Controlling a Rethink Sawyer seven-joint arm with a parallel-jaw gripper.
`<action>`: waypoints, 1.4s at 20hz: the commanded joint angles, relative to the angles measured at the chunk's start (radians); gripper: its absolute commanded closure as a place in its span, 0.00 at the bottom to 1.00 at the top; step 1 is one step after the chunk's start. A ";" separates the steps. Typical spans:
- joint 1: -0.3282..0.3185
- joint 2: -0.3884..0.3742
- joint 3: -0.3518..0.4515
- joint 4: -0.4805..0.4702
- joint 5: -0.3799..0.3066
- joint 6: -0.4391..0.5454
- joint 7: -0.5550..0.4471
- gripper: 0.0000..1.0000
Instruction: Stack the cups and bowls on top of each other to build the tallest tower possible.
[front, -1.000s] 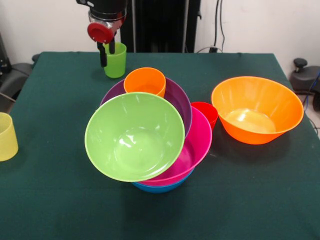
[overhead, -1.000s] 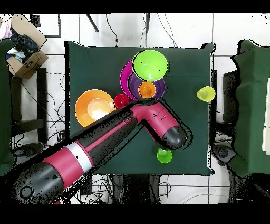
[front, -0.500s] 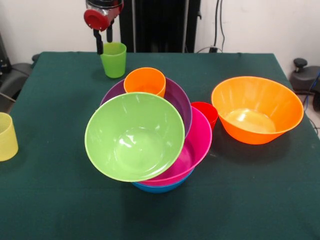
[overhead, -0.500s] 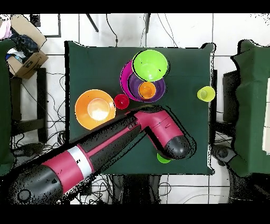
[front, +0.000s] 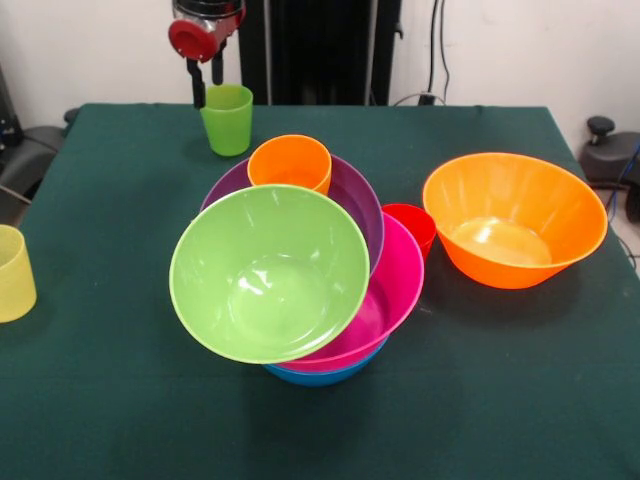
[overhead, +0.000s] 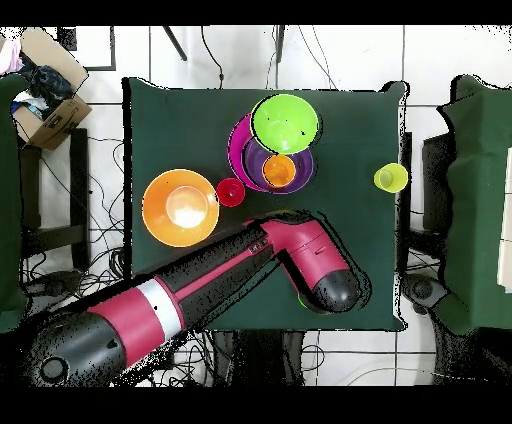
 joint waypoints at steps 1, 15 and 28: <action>-0.027 0.010 0.250 0.005 0.066 0.152 -0.290 0.00; -0.031 -0.001 0.284 0.020 0.051 0.195 -0.309 0.00; -0.023 0.030 0.305 0.003 0.039 0.212 -0.283 0.00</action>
